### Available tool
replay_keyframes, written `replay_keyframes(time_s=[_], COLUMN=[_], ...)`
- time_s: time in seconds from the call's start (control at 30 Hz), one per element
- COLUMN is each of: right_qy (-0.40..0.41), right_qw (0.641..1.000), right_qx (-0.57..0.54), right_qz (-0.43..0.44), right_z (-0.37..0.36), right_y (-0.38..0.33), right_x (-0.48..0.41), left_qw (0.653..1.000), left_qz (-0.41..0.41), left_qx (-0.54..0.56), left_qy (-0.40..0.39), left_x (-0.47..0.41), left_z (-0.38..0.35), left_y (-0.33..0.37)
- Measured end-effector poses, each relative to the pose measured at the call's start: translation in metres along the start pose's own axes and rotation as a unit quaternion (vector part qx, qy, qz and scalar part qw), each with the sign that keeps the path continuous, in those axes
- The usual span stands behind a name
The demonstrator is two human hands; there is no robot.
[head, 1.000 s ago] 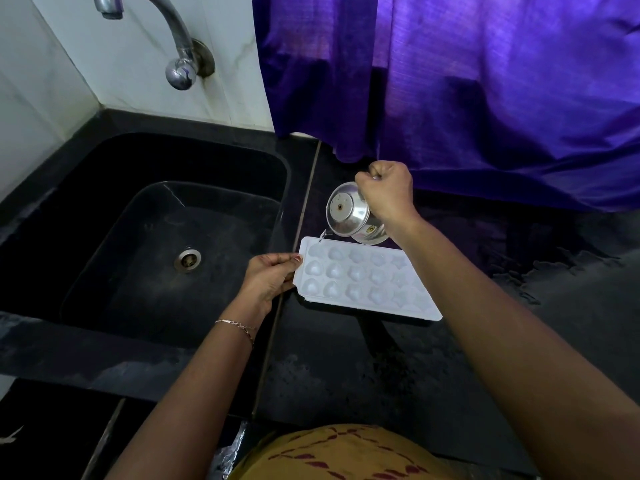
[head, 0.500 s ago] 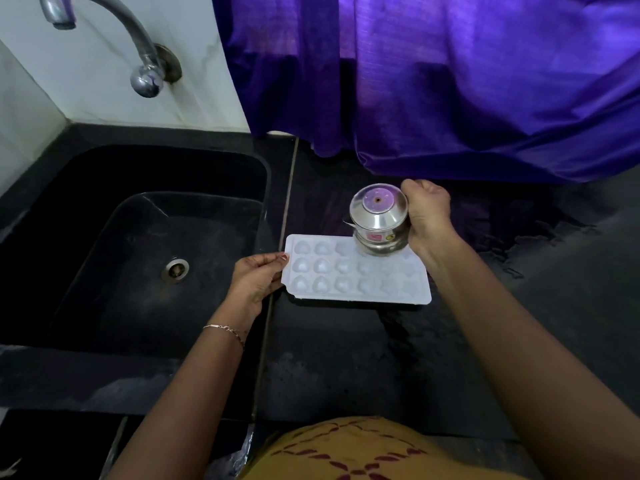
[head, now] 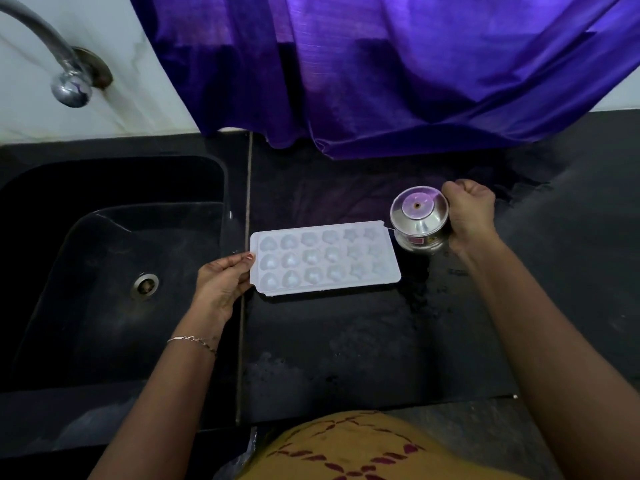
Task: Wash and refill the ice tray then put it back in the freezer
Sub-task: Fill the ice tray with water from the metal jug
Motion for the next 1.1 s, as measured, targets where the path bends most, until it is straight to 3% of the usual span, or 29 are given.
replay_keyframes(time_s=[0.4,1.1], right_qy=[-0.014,-0.016], right_qw=[0.992,0.975], right_qx=[0.121,0.207], right_qz=[0.035,0.077], right_z=[0.007,-0.011], right_y=[0.003,0.002], right_x=[0.005,0.002], left_qw=[1.0,1.0], left_qz=[-0.009,-0.007], left_qx=[0.004,-0.003], left_qy=[-0.001,-0.004], left_x=[0.0,-0.002], left_z=[-0.001,0.0], left_y=[-0.001,-0.001])
Point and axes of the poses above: each hand's wrist, its own x-axis away from the middle knuckle, its own z-axis out of the back of the hand, y = z × x, the point moved 5 cm from there along -x, towards the middle knuckle, and after that the axes turned 15 degrees about -y, right-handed, at the moved point
